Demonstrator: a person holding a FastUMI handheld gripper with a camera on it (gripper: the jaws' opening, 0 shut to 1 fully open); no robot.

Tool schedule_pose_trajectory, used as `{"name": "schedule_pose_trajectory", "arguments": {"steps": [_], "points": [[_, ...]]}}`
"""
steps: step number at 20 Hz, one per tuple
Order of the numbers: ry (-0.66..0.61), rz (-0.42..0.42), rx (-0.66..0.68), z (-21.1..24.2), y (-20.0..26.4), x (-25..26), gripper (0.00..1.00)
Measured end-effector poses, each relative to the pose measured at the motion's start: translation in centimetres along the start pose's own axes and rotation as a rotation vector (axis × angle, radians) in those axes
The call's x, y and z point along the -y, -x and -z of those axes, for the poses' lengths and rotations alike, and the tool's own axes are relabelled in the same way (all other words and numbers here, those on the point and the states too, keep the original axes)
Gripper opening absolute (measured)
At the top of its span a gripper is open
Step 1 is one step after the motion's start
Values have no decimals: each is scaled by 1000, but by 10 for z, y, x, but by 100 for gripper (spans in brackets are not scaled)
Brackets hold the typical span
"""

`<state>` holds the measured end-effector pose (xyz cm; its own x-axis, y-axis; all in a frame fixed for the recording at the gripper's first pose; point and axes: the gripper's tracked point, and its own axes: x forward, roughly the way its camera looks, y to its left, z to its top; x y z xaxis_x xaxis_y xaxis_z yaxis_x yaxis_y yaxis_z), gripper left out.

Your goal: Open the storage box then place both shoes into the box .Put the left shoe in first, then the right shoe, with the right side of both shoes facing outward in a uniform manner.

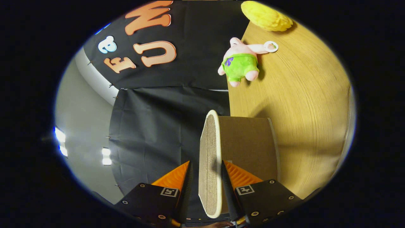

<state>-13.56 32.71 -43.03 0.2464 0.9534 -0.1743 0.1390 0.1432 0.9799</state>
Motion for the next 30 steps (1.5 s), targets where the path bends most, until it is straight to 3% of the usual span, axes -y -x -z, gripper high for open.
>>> {"name": "schedule_pose_trajectory", "arguments": {"steps": [1, 3, 4, 5, 6, 10, 15, 19, 22, 30], "points": [[-11, 2, -15, 3, -4, 0, 51], [-4, 54, -26, 8, -11, 9, 36], [-14, 31, -45, 12, -13, 2, 28], [-41, 82, -57, 13, -11, 5, 25], [-52, 105, -70, 15, -10, 7, 15], [10, 129, -102, 17, -2, -22, 3], [133, 82, -131, 25, -28, -102, 3], [250, 61, -184, 48, -80, -158, 4], [345, 89, -230, 73, -120, -175, 8], [363, 163, -378, 105, -171, -193, 14]]}}
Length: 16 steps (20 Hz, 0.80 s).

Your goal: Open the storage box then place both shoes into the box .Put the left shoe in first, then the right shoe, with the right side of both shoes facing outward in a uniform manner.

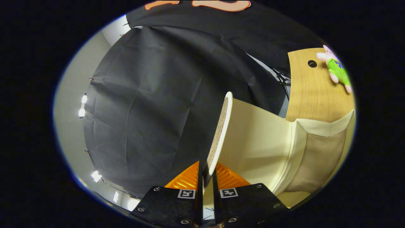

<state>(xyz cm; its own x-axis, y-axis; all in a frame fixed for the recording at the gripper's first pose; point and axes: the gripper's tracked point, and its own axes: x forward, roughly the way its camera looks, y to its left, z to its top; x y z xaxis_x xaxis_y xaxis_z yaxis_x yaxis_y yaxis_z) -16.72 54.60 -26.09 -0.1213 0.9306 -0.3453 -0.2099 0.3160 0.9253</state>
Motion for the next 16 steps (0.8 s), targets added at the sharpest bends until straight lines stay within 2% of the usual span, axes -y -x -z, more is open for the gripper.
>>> {"name": "schedule_pose_trajectory", "arguments": {"steps": [1, 2, 4, 5, 6, 7, 8, 12, 16], "points": [[-9, -33, -14, 3, 0, -7, 18], [-4, -56, -10, 8, 8, -13, 28], [27, -50, 26, 9, 18, -8, 45], [49, -30, 49, 8, 23, 1, 51], [71, 4, 81, 5, 23, 13, 64], [93, 47, 118, -3, 27, 26, 68], [112, 94, 153, -11, 26, 36, 76], [169, 303, 258, -23, 65, 102, 87], [163, 497, 351, -20, 116, 172, 88]]}}
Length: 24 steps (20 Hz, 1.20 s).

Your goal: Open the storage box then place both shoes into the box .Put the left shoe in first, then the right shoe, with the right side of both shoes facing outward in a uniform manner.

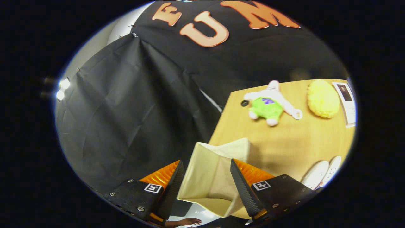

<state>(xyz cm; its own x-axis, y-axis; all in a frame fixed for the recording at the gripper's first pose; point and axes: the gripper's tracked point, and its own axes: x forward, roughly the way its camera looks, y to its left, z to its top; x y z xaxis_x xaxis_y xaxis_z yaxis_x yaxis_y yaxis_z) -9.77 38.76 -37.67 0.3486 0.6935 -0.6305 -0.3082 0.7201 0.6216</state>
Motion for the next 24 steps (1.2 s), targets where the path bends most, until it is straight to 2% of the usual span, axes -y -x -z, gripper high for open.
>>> {"name": "schedule_pose_trajectory", "arguments": {"steps": [4, 7, 9, 13, 17, 21, 22, 24], "points": [[-30, 177, 9, 16, 33, 90, 89], [-13, 327, -35, 53, 56, 158, 89], [-14, 397, -76, 88, 71, 195, 89], [21, 464, -130, 128, 82, 229, 86], [3, 502, -166, 152, 82, 252, 77], [66, 524, -199, 164, 75, 266, 62], [69, 536, -227, 172, 73, 272, 53], [69, 565, -229, 173, 70, 279, 44]]}}
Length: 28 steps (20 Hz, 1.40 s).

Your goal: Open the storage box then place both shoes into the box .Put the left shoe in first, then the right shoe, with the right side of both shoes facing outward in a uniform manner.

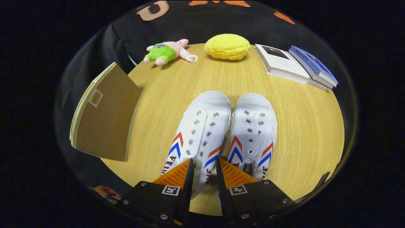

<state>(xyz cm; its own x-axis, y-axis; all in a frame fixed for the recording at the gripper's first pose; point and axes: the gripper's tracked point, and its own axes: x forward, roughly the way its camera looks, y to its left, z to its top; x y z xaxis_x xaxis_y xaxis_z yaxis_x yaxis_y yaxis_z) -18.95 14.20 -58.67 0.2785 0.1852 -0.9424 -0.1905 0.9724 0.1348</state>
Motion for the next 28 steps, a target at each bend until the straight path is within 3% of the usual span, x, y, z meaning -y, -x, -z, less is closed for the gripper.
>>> {"name": "schedule_pose_trajectory", "arguments": {"steps": [2, 7, 9, 10, 12, 16, 28], "points": [[-34, -7, -9, 1, -9, -1, 34], [-208, -97, -26, -4, -20, -7, 32], [-270, -125, -35, -2, -17, -5, 22], [-312, -131, -50, -2, -16, -4, 12], [-359, -127, -64, -4, -12, -4, 6], [-413, -196, -25, -31, 8, -33, 6], [-275, -402, 185, -153, 116, -157, 5]]}}
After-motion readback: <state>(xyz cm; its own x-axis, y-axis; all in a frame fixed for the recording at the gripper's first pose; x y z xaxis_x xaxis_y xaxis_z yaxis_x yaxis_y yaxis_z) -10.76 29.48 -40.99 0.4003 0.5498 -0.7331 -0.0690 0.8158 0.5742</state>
